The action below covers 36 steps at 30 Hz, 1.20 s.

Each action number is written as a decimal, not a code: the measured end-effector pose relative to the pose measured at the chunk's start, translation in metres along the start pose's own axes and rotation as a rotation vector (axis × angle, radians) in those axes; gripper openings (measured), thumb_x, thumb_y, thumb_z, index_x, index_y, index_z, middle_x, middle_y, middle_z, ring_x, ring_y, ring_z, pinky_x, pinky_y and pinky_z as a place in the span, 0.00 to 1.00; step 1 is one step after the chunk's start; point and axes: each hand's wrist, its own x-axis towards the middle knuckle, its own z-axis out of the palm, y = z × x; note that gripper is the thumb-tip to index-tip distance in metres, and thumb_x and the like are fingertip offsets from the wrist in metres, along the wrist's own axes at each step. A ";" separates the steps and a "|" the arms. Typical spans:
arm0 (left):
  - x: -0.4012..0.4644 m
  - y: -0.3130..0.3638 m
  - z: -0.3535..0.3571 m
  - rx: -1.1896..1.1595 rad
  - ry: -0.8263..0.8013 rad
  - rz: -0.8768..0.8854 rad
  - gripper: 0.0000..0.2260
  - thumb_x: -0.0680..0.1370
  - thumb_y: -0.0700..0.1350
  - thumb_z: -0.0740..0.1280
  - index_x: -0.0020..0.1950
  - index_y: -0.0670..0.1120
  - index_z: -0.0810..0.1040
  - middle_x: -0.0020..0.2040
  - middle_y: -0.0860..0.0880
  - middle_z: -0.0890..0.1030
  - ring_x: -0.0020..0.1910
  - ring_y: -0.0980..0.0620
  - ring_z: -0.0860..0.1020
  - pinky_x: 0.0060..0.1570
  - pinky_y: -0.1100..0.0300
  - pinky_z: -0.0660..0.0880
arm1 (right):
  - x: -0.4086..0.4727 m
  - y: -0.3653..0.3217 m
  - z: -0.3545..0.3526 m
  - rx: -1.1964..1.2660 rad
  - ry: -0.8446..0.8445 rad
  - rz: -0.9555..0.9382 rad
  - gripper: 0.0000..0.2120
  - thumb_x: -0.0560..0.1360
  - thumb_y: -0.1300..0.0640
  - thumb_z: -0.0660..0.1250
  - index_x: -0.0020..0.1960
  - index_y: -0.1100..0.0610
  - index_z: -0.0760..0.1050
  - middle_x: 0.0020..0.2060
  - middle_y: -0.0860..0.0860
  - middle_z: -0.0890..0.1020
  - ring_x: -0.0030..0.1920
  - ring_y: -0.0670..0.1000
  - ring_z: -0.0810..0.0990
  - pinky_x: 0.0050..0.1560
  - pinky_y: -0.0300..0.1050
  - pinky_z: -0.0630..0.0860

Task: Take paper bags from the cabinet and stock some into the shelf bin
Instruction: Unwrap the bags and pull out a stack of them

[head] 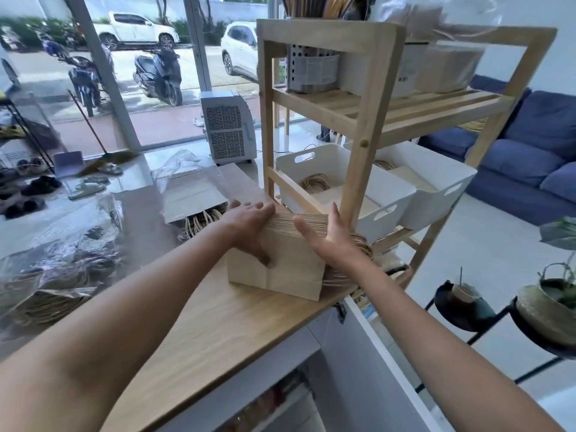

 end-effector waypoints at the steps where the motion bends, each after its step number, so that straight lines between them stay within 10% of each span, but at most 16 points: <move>1: -0.001 0.000 0.002 0.020 0.011 0.010 0.46 0.56 0.68 0.76 0.67 0.50 0.64 0.62 0.49 0.74 0.63 0.47 0.73 0.66 0.49 0.60 | 0.001 -0.004 0.010 0.147 0.061 0.007 0.49 0.73 0.32 0.59 0.78 0.54 0.36 0.79 0.50 0.46 0.78 0.50 0.46 0.76 0.49 0.47; 10: -0.009 -0.008 0.004 0.040 0.094 0.080 0.35 0.62 0.63 0.76 0.60 0.47 0.69 0.58 0.49 0.78 0.58 0.47 0.77 0.56 0.54 0.73 | 0.008 -0.016 0.008 0.122 0.122 -0.112 0.31 0.80 0.41 0.54 0.77 0.56 0.56 0.75 0.52 0.61 0.76 0.51 0.59 0.73 0.44 0.55; 19: -0.002 -0.009 0.010 0.065 0.090 0.040 0.37 0.62 0.64 0.75 0.64 0.49 0.68 0.58 0.48 0.79 0.56 0.46 0.78 0.51 0.55 0.74 | 0.048 -0.033 -0.045 -0.554 -0.551 -0.060 0.26 0.65 0.35 0.72 0.56 0.51 0.80 0.51 0.46 0.82 0.52 0.46 0.79 0.59 0.44 0.75; 23: -0.005 -0.008 0.012 0.077 0.085 0.015 0.37 0.63 0.65 0.75 0.63 0.48 0.68 0.57 0.47 0.79 0.56 0.45 0.79 0.51 0.55 0.74 | 0.061 -0.031 -0.045 -0.422 -0.612 -0.030 0.20 0.68 0.47 0.75 0.52 0.61 0.83 0.49 0.59 0.84 0.49 0.49 0.81 0.55 0.44 0.80; 36: -0.006 -0.009 0.009 0.070 0.074 0.051 0.36 0.61 0.65 0.75 0.60 0.49 0.69 0.55 0.49 0.79 0.54 0.46 0.79 0.47 0.56 0.73 | 0.083 -0.016 -0.051 -0.182 -0.663 0.038 0.08 0.74 0.54 0.70 0.48 0.57 0.84 0.44 0.56 0.85 0.47 0.55 0.83 0.53 0.47 0.82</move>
